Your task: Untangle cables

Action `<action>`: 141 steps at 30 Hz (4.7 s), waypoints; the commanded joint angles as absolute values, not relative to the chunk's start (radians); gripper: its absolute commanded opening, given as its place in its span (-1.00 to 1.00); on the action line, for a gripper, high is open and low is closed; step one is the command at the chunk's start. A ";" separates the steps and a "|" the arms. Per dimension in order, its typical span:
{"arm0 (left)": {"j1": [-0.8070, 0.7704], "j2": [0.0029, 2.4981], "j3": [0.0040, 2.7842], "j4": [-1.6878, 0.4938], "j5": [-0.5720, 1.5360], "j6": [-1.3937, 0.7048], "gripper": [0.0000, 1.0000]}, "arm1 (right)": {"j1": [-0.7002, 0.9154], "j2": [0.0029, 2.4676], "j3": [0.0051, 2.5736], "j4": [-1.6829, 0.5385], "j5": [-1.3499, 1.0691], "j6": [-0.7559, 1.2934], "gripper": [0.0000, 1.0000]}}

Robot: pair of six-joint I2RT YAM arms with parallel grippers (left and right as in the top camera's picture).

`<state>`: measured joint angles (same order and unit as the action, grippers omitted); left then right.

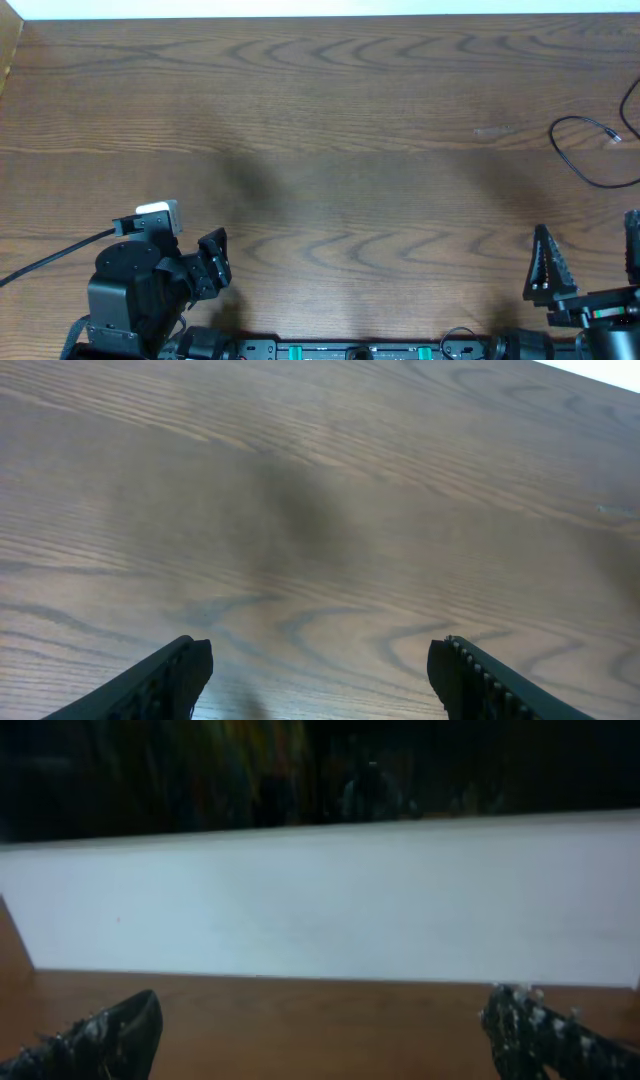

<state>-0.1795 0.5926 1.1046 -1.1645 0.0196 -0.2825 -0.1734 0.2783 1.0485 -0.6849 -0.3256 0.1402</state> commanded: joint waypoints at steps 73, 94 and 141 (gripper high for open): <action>-0.176 0.588 1.119 -1.150 0.006 -0.224 0.47 | -0.116 0.186 0.058 -0.184 -0.264 0.036 0.99; -0.176 0.439 1.115 -1.063 -0.077 -0.281 0.47 | 0.004 0.005 0.057 -0.179 -0.264 0.036 0.99; -0.175 0.073 0.236 -0.101 -0.007 -0.260 0.92 | 0.004 0.006 0.057 -0.179 -0.264 0.036 0.99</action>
